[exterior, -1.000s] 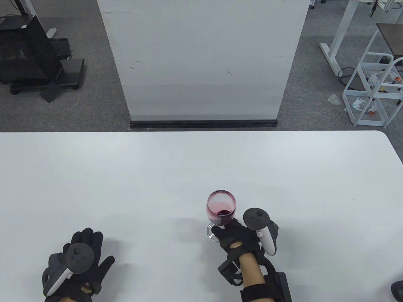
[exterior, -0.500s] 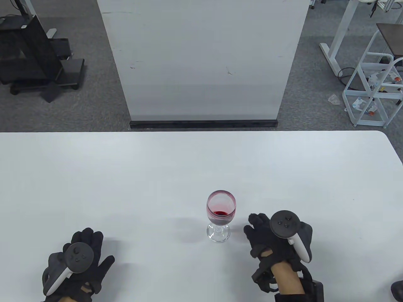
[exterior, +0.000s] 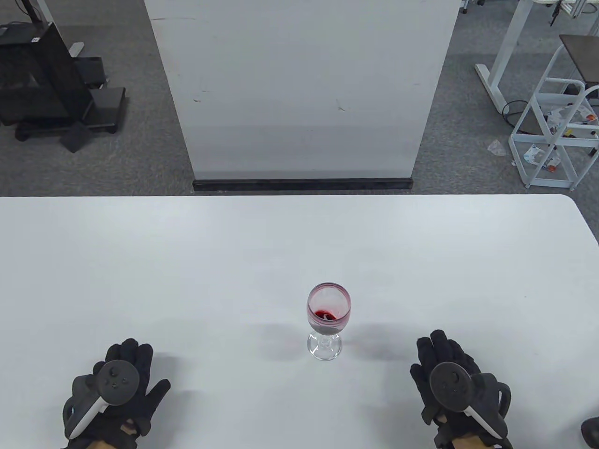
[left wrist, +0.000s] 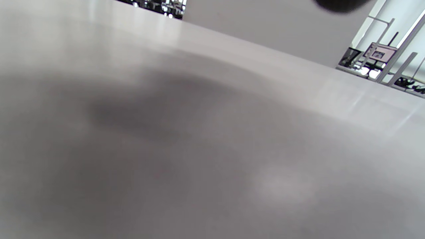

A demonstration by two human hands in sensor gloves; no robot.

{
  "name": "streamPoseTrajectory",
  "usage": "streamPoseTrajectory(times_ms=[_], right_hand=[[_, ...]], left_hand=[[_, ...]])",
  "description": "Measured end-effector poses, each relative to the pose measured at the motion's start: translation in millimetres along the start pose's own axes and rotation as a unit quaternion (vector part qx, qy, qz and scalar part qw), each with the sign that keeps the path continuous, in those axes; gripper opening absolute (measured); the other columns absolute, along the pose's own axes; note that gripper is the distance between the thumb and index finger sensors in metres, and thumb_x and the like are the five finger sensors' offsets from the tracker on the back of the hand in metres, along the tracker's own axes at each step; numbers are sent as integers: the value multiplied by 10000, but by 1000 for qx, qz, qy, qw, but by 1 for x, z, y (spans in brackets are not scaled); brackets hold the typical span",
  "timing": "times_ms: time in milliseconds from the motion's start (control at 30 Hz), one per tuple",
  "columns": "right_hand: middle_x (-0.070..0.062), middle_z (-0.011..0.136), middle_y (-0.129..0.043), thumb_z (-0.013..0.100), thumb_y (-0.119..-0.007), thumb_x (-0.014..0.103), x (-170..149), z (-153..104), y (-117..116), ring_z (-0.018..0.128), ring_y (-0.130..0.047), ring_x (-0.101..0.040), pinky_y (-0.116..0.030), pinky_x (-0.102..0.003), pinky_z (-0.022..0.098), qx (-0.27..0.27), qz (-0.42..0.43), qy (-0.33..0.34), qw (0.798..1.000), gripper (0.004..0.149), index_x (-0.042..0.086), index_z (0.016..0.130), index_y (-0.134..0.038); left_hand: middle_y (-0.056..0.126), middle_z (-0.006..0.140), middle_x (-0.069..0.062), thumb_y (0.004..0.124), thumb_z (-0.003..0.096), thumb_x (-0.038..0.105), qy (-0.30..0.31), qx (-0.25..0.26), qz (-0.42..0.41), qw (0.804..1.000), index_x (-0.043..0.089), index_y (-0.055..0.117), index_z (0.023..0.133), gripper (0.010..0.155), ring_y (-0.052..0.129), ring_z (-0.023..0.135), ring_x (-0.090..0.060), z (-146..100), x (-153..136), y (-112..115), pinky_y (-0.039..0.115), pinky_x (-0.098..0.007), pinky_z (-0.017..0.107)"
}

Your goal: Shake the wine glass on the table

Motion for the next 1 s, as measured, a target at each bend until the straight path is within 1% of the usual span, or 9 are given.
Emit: streamPoseTrajectory(times_ms=[267, 433, 667, 1000], right_hand=[[-67, 1135, -411, 496, -702, 475, 8, -11, -9, 1018, -524, -368, -548, -599, 708, 11, -56, -16, 998, 615, 223, 1025, -515], [-57, 1141, -389, 498, -691, 489, 6, -18, -16, 1029, -504, -362, -541, -597, 714, 55, -72, -52, 995, 623, 237, 1032, -491], [-58, 1143, -378, 498, -691, 490, 9, -18, -18, 1032, -491, -364, -533, -597, 717, 53, -82, -58, 994, 630, 239, 1036, -479], [-54, 1147, -364, 499, -689, 490, 12, -21, -17, 1041, -465, -365, -514, -604, 723, 59, -75, -58, 994, 637, 240, 1041, -465]], left_hand=[[-57, 1130, 68, 521, 430, 665, 2, 0, -3, 1000, 374, 104, 1043, 796, -102, 1038, -229, 0, 0, 0, -23, -458, 741], [-57, 1130, 69, 524, 430, 662, 4, 3, -4, 1000, 374, 105, 1042, 796, -103, 1038, -227, 1, 0, -1, -25, -457, 742], [-53, 1130, 67, 525, 429, 661, 1, 13, -3, 1000, 371, 109, 1042, 796, -98, 1038, -230, 0, -1, -2, -21, -459, 741], [-56, 1130, 76, 529, 428, 660, -5, 9, -6, 1000, 379, 108, 1041, 795, -106, 1038, -221, 2, -4, -2, -31, -453, 742]])
Point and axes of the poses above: the tracker on the back of each hand, its own x axis roughly to the thumb side, its own z axis roughly from the wrist to the fingertips, y = z × x, the point moved 1 cm from there along z, roughly from the wrist to the fingertips
